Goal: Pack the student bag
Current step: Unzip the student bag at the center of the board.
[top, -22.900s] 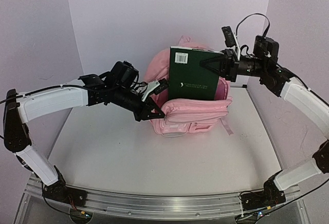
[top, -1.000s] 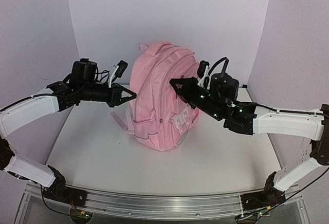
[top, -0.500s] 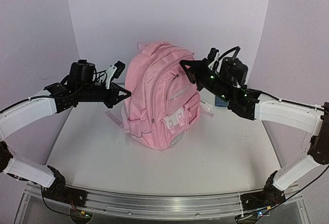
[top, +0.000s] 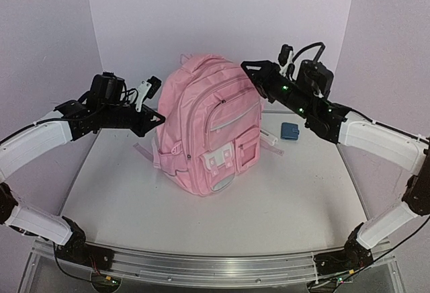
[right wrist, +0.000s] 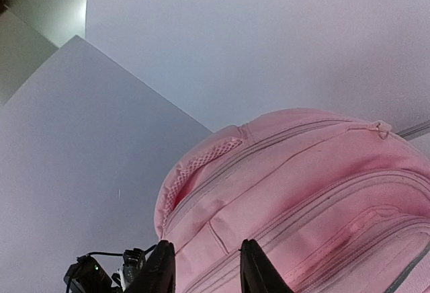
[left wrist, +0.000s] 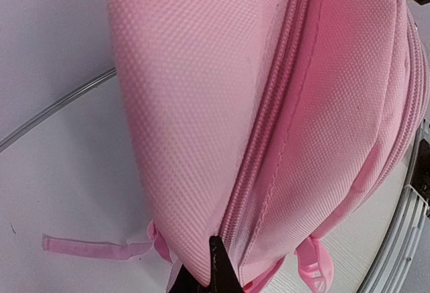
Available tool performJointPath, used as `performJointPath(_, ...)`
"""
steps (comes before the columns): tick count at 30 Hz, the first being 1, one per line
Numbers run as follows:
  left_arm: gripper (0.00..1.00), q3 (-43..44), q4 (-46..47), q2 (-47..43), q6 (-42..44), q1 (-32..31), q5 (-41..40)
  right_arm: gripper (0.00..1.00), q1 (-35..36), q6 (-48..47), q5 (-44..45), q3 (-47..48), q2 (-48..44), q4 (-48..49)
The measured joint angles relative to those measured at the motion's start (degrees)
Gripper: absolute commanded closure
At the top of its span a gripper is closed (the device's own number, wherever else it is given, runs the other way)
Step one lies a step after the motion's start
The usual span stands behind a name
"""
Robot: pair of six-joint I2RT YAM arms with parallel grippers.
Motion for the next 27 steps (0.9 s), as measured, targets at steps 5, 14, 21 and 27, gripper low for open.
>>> performJointPath(5, 1.0, 1.52, -2.26, 0.59, -0.43, 0.21, 2.07, 0.42, 2.37, -13.33, -0.04, 10.99, 0.52, -16.02)
performJointPath(14, 1.0, 2.36, -3.96, 0.63, -1.61, 0.38, 4.3, 0.42, 11.74, -28.78, 7.1, 30.47, 9.58, -41.52)
performJointPath(21, 1.0, 2.9, -4.61, 0.85, -1.89, 0.38, 4.69, 0.5, 12.72, -33.4, 13.48, 34.96, 14.89, -53.46)
performJointPath(27, 1.0, 2.9, -4.64, 0.85, -1.94, 0.38, 4.73, 0.73, 12.68, -35.54, 15.31, 38.01, 17.29, -58.04)
